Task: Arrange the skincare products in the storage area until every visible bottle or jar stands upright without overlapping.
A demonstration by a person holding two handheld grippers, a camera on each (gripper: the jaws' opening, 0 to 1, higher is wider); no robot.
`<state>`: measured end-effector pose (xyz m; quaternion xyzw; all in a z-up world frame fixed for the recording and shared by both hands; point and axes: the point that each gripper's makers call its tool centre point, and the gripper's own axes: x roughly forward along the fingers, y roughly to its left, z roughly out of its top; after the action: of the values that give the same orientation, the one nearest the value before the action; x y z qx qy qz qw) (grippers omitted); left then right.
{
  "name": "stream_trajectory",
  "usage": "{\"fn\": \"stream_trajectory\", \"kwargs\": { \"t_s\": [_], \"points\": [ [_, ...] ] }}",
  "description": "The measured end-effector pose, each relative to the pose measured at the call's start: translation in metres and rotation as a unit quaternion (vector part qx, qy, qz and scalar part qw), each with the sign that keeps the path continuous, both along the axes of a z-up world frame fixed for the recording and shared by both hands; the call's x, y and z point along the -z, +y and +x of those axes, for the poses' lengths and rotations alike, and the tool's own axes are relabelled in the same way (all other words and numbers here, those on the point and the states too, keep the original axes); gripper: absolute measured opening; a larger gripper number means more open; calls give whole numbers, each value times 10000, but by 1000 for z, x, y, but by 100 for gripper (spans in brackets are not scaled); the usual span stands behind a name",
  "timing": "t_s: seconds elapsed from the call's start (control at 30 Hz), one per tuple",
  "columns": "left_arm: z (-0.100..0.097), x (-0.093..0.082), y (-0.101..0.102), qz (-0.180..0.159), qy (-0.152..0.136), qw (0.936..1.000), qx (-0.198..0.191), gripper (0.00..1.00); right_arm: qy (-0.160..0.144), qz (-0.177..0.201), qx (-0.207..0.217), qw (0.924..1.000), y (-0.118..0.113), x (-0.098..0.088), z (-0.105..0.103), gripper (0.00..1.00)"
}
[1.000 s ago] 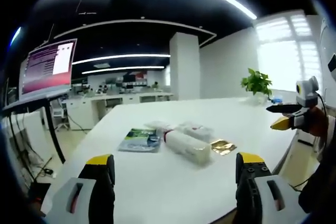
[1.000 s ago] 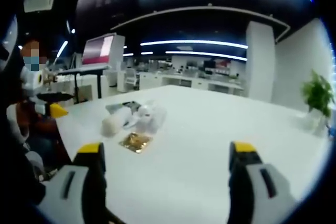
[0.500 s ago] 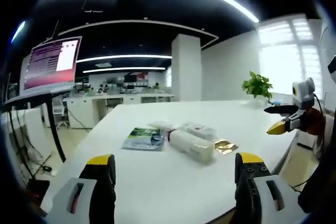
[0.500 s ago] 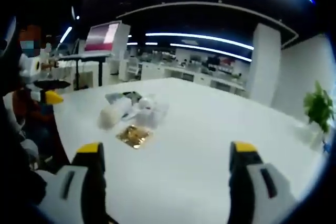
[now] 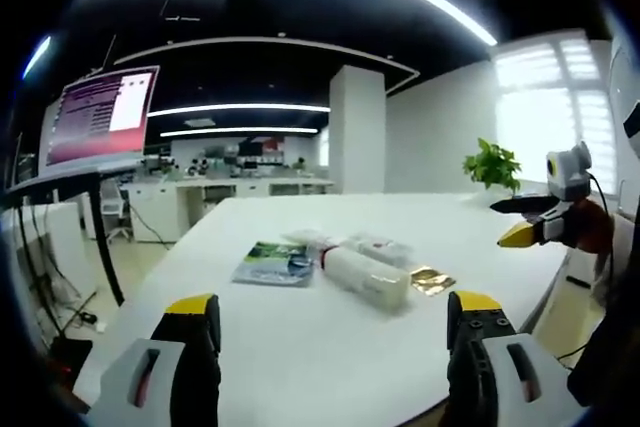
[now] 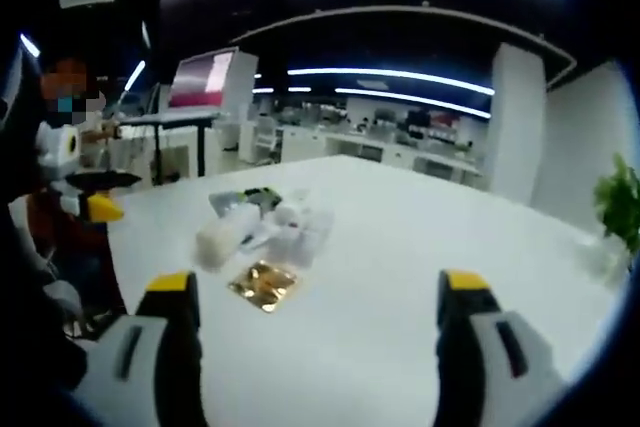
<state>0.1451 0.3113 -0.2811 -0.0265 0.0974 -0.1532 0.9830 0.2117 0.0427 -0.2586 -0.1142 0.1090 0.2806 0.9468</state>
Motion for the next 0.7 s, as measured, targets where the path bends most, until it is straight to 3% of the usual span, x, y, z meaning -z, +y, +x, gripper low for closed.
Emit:
{"fn": "stream_trajectory", "kwargs": {
  "t_s": [0.13,0.7],
  "points": [
    [1,0,1,-5,-25,10000,21,95,92,219,-9,9997,1,-3,4,100],
    [3,10,10,-79,171,9998,-48,93,119,168,-166,9996,22,-10,23,100]
  ]
}}
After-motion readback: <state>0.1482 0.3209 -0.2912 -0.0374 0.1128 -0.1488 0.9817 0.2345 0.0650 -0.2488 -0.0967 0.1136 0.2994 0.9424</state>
